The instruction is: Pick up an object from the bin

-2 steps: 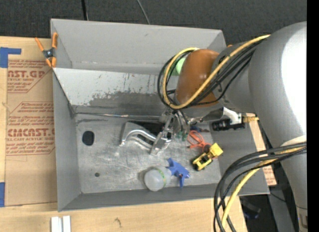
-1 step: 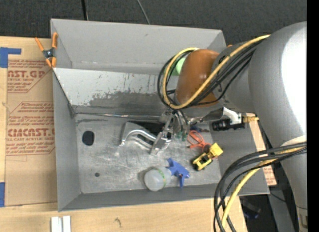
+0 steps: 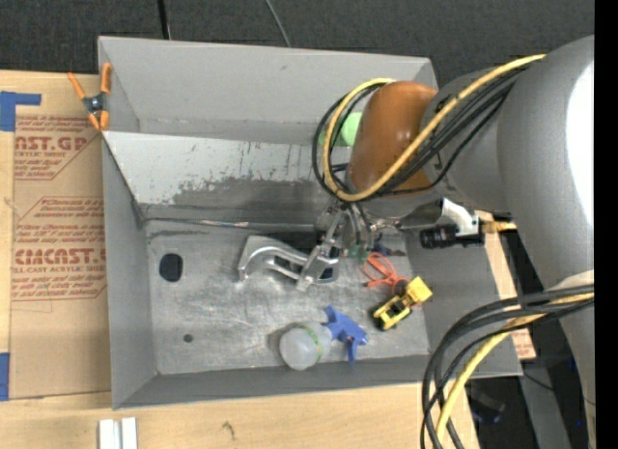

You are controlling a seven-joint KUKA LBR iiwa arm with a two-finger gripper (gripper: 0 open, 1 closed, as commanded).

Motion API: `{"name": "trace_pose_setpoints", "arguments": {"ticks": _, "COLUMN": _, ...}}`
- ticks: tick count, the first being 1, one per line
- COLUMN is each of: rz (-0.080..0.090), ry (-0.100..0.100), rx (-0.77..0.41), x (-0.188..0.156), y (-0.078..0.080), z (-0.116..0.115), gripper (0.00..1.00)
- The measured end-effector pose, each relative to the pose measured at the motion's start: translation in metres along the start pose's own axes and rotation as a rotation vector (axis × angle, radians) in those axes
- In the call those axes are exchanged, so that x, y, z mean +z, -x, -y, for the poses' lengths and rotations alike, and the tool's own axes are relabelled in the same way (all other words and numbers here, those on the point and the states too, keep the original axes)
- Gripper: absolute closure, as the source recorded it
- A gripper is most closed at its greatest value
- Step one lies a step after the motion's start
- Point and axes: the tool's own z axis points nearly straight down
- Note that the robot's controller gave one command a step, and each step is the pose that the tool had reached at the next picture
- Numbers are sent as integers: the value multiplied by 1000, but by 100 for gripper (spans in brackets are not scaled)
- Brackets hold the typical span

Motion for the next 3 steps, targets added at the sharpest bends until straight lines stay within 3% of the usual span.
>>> {"name": "trace_pose_setpoints", "arguments": {"ticks": 1, "rz": 6, "ry": 0, "rx": 6, "x": -45, "y": 2, "z": 0, "gripper": 100}}
{"name": "trace_pose_setpoints", "arguments": {"ticks": 2, "rz": 6, "ry": 0, "rx": -4, "x": -58, "y": 3, "z": -3, "gripper": 100}}
{"name": "trace_pose_setpoints", "arguments": {"ticks": 3, "rz": -7, "ry": -5, "rx": -7, "x": -93, "y": -3, "z": 5, "gripper": 100}}
